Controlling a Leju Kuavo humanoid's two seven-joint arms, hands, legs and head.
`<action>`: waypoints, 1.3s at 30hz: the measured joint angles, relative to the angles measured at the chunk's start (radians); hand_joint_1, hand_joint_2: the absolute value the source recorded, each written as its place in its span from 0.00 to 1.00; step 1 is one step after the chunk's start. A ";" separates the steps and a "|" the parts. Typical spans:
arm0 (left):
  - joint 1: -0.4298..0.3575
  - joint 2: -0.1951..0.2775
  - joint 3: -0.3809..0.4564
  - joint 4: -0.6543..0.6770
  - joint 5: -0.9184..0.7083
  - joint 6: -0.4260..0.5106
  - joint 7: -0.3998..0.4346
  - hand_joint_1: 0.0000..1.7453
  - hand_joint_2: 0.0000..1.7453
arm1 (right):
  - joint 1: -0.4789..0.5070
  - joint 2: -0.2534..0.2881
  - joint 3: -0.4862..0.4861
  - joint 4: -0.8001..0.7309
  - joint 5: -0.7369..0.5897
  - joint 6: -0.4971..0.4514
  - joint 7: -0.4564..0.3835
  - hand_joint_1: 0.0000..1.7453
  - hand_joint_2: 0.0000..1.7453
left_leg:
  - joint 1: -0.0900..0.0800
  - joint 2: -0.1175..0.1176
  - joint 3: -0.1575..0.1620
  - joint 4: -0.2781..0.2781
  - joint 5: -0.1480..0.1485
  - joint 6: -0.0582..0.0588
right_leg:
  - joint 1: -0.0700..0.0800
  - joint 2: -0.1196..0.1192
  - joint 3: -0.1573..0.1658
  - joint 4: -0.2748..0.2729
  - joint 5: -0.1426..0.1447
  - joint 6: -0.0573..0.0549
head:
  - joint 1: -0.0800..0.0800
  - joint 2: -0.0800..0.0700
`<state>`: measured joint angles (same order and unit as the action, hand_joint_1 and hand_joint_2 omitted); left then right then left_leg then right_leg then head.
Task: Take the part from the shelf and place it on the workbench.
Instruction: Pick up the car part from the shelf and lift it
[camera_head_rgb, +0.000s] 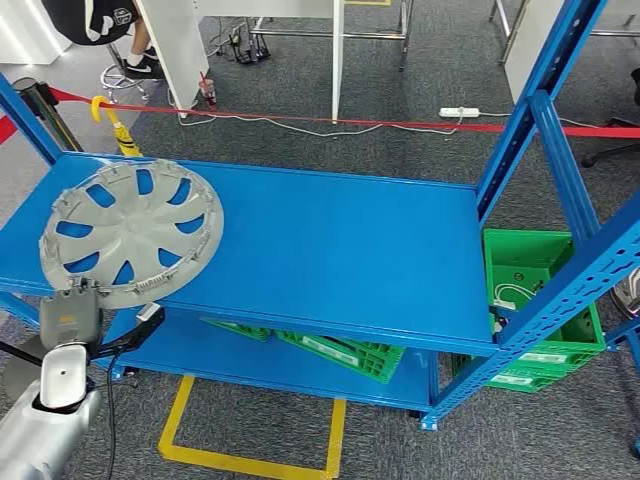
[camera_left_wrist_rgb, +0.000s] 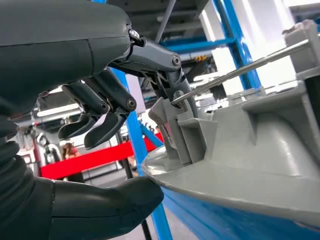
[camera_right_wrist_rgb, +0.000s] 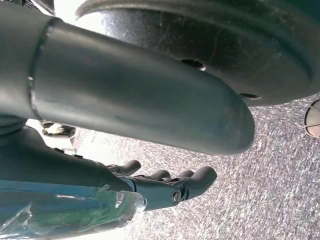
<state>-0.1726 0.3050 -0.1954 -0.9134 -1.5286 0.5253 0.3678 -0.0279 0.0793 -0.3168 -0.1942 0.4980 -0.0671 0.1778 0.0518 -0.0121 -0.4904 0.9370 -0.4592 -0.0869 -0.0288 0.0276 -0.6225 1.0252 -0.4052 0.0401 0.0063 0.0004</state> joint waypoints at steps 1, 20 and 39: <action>0.000 0.004 -0.006 -0.001 0.000 0.002 0.004 1.00 1.00 | 0.000 0.000 0.000 0.000 0.000 0.000 0.000 0.00 0.00 | 0.000 0.000 0.000 0.000 0.000 0.000 | 0.000 0.000 0.000 0.000 0.000 0.000 | 0.000 0.000; 0.018 0.109 -0.168 -0.096 0.000 0.094 0.043 1.00 1.00 | 0.000 0.002 -0.008 0.000 0.018 0.000 0.000 0.00 0.00 | 0.000 0.000 0.000 0.000 0.000 0.000 | 0.000 0.000 0.000 0.000 0.000 0.000 | 0.000 0.000; 0.045 0.080 -0.096 -0.152 0.000 0.157 -0.027 1.00 1.00 | -0.001 0.008 -0.008 0.000 0.027 0.000 0.000 0.00 0.00 | 0.000 0.000 0.000 0.000 0.000 0.000 | 0.000 0.000 0.000 0.000 0.000 0.000 | 0.000 0.000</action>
<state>-0.1272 0.3853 -0.2910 -1.0655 -1.5286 0.6821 0.3407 -0.0286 0.0870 -0.3250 -0.1942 0.5251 -0.0668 0.1778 0.0516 -0.0119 -0.4908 0.9370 -0.4593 -0.0868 -0.0289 0.0278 -0.6229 1.0250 -0.4052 0.0401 0.0062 0.0004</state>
